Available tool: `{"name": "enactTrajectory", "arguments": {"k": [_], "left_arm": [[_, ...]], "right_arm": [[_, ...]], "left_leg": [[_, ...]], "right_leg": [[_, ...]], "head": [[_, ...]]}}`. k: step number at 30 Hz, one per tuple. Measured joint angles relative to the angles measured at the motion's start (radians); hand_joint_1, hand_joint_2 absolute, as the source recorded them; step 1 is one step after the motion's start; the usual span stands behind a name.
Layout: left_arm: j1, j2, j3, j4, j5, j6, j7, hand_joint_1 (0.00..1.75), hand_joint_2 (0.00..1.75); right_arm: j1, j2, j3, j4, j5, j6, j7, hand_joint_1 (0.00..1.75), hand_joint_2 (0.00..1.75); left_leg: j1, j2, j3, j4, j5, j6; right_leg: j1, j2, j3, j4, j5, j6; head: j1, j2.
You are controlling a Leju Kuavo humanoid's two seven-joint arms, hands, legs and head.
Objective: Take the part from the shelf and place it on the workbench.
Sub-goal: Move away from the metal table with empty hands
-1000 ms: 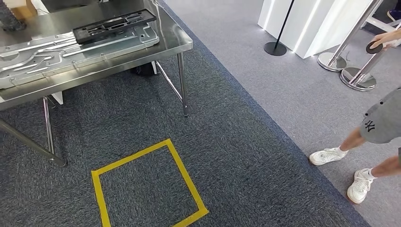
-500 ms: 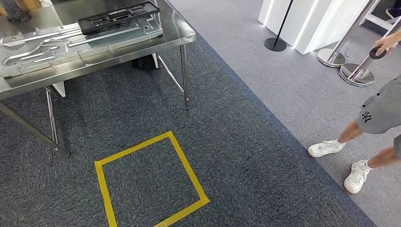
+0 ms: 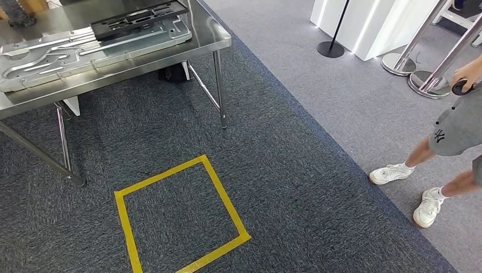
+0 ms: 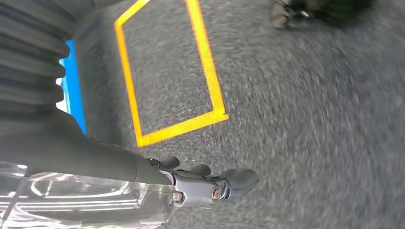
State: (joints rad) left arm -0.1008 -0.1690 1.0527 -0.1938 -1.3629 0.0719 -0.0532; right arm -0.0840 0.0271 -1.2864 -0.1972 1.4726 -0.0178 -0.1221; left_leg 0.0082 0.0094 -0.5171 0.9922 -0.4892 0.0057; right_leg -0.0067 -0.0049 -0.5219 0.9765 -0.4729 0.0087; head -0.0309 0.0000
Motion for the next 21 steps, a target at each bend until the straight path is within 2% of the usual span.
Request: {"name": "enactTrajectory", "arguments": {"k": [2, 4, 5, 6, 7, 9, 11, 12, 14, 16, 17, 19, 20, 21], "left_arm": [[-0.008, -0.002, -0.007, 0.000, -0.006, -0.003, 0.006, 0.00, 1.75], [-0.018, -0.003, -0.012, 0.000, -0.009, -0.005, 0.008, 0.00, 1.75], [-0.022, -0.003, -0.013, 0.000, -0.009, -0.005, 0.009, 0.00, 1.75], [-0.025, -0.004, -0.014, 0.000, -0.010, -0.005, 0.010, 0.00, 1.75], [-0.026, -0.004, -0.014, 0.000, -0.011, -0.004, 0.012, 0.00, 1.75], [-0.024, -0.005, -0.015, 0.000, -0.015, 0.001, 0.019, 0.00, 1.75], [-0.021, -0.007, -0.016, 0.000, -0.018, 0.005, 0.024, 0.00, 1.75], [-0.021, -0.008, -0.016, 0.000, -0.018, 0.007, 0.026, 0.00, 1.75], [-0.021, -0.011, -0.016, 0.000, -0.018, 0.010, 0.028, 0.00, 1.75], [-0.022, -0.016, -0.016, 0.000, -0.018, 0.014, 0.029, 0.00, 1.75], [-0.022, -0.018, -0.016, 0.000, -0.018, 0.017, 0.030, 0.00, 1.75], [-0.023, -0.018, -0.016, 0.000, -0.019, 0.021, 0.032, 0.00, 1.75], [-0.023, -0.019, -0.016, 0.000, -0.020, 0.024, 0.034, 0.00, 1.75], [-0.023, -0.019, -0.017, 0.000, -0.022, 0.026, 0.036, 0.00, 1.75]], "right_arm": [[-0.003, 0.027, 0.033, 0.002, 0.029, -0.022, 0.013, 0.00, 1.75], [-0.007, 0.054, 0.067, 0.004, 0.042, -0.040, 0.028, 0.00, 1.75], [-0.008, 0.064, 0.079, 0.005, 0.046, -0.043, 0.036, 0.00, 1.75], [-0.009, 0.073, 0.091, 0.006, 0.050, -0.043, 0.046, 0.00, 1.75], [-0.010, 0.079, 0.099, 0.007, 0.054, -0.045, 0.056, 0.00, 1.75], [-0.013, 0.088, 0.119, 0.008, 0.064, -0.053, 0.080, 0.00, 1.75], [-0.017, 0.094, 0.136, 0.008, 0.069, -0.064, 0.099, 0.00, 1.75], [-0.019, 0.094, 0.143, 0.008, 0.071, -0.069, 0.106, 0.00, 1.75], [-0.022, 0.096, 0.159, 0.008, 0.072, -0.072, 0.118, 0.00, 1.75], [-0.024, 0.096, 0.174, 0.007, 0.073, -0.074, 0.126, 0.00, 1.75], [-0.025, 0.097, 0.182, 0.007, 0.073, -0.076, 0.127, 0.00, 1.75], [-0.025, 0.099, 0.194, 0.008, 0.073, -0.084, 0.127, 0.00, 1.75], [-0.025, 0.100, 0.199, 0.008, 0.073, -0.087, 0.127, 0.00, 1.75], [-0.025, 0.101, 0.204, 0.008, 0.073, -0.090, 0.128, 0.00, 1.75]], "left_leg": [[0.001, -0.001, -0.027, 0.064, -0.044, -0.007], [0.001, -0.001, -0.081, 0.195, -0.115, -0.010], [0.000, -0.001, -0.100, 0.248, -0.134, -0.010], [-0.001, -0.001, -0.104, 0.271, -0.135, -0.009], [-0.002, -0.001, -0.091, 0.256, -0.116, -0.007], [-0.002, -0.001, -0.030, 0.141, -0.053, 0.001], [-0.004, -0.001, 0.015, 0.036, -0.022, 0.008], [-0.006, -0.002, 0.020, 0.013, -0.022, 0.013], [-0.006, -0.003, 0.014, 0.007, -0.022, 0.022], [-0.002, -0.003, 0.015, 0.000, -0.015, 0.033], [0.000, -0.002, 0.015, -0.003, -0.011, 0.037], [0.000, 0.001, 0.013, -0.003, -0.008, 0.041], [-0.001, 0.001, 0.012, -0.003, -0.008, 0.041], [-0.001, 0.001, 0.013, -0.002, -0.008, 0.041]], "right_leg": [[-0.001, -0.002, -0.001, -0.008, 0.007, -0.014], [0.005, -0.003, -0.003, -0.009, 0.010, -0.022], [0.007, -0.004, -0.004, -0.007, 0.010, -0.025], [0.010, -0.004, -0.004, -0.006, 0.009, -0.026], [0.011, -0.003, -0.004, -0.003, 0.009, -0.026], [0.013, -0.001, -0.005, 0.004, 0.006, -0.025], [0.017, 0.001, -0.015, 0.015, 0.005, -0.017], [0.018, 0.001, -0.022, 0.020, 0.006, -0.012], [0.018, 0.000, -0.030, 0.023, 0.008, -0.002], [0.017, 0.001, -0.042, 0.050, -0.011, 0.009], [0.015, 0.003, -0.060, 0.091, -0.037, 0.016], [0.007, 0.004, -0.123, 0.227, -0.103, 0.027], [0.003, 0.003, -0.152, 0.289, -0.123, 0.031], [0.000, 0.003, -0.167, 0.321, -0.125, 0.033]], "head": [[0.000, 0.000], [0.000, 0.000], [0.000, 0.000], [0.000, 0.000], [0.000, 0.000], [0.000, 0.000], [0.000, 0.000], [0.000, 0.000], [0.000, 0.000], [0.000, 0.000], [0.000, 0.000], [0.000, 0.000], [0.000, 0.000], [0.000, 0.000]]}}
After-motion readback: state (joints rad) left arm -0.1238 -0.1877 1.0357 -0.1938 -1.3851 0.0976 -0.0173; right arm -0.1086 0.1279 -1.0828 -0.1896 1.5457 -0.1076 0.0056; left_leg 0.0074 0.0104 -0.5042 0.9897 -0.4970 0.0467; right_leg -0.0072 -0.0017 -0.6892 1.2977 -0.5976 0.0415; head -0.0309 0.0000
